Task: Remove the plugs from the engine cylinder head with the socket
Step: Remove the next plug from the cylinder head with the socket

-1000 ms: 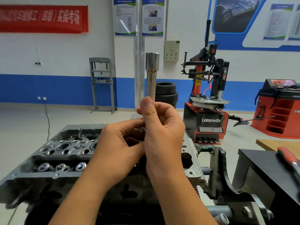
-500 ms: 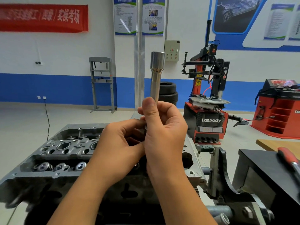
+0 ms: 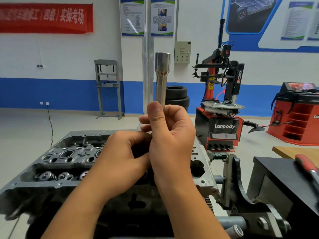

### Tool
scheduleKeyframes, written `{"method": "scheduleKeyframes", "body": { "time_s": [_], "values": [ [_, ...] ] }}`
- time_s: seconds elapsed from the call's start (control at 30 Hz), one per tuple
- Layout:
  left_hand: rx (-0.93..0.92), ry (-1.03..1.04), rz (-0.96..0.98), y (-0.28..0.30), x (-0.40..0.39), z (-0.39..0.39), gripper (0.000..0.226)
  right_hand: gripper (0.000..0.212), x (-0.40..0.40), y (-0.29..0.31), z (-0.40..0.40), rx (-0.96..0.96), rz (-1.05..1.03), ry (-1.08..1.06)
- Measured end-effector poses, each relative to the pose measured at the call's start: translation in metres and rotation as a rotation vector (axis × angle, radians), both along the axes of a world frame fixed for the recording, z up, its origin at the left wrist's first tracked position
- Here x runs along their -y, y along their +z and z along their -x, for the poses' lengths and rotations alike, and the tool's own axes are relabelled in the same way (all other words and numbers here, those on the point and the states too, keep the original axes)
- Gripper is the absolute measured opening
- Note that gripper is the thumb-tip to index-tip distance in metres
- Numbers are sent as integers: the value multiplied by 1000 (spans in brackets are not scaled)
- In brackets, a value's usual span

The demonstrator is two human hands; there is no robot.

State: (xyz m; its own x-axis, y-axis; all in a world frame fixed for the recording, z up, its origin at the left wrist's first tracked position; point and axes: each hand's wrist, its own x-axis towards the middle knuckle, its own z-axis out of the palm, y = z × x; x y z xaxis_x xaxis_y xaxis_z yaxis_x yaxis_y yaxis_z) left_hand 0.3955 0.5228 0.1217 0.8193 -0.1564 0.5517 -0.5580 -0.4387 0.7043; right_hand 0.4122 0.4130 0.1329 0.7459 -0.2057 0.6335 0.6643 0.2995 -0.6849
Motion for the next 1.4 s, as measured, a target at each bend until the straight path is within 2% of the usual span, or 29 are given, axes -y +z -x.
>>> {"method": "scheduleKeyframes", "body": {
  "time_s": [0.13,0.27,0.4,0.53,0.7,0.87,0.97,1.07,1.2,1.4],
  "values": [
    [-102,-156,-18,4,-4,2,39,44,-1,0,-2,-15,45,2],
    [-86,-112,30,1,-4,-1,29,42,0,2,-1,-61,-19,106],
    [-90,-113,70,0,-5,-2,22,40,3,2,-1,-23,-43,90],
    [-103,-141,-22,2,-7,-1,21,44,0,1,0,0,44,36],
    [-71,-94,13,0,-7,0,24,45,-1,5,1,-68,-8,105],
    [-23,-38,-57,3,-5,2,32,26,-1,2,2,77,86,-91],
    [-32,-28,-198,8,-2,6,31,37,0,6,-1,47,140,-126],
    [-50,76,-291,13,4,8,42,44,-2,10,-2,7,212,-107],
    [-91,166,-344,16,8,10,47,45,-7,11,-1,-30,141,-75],
    [-93,230,-394,21,18,14,50,44,-1,22,4,13,46,-22]
  ]
}}
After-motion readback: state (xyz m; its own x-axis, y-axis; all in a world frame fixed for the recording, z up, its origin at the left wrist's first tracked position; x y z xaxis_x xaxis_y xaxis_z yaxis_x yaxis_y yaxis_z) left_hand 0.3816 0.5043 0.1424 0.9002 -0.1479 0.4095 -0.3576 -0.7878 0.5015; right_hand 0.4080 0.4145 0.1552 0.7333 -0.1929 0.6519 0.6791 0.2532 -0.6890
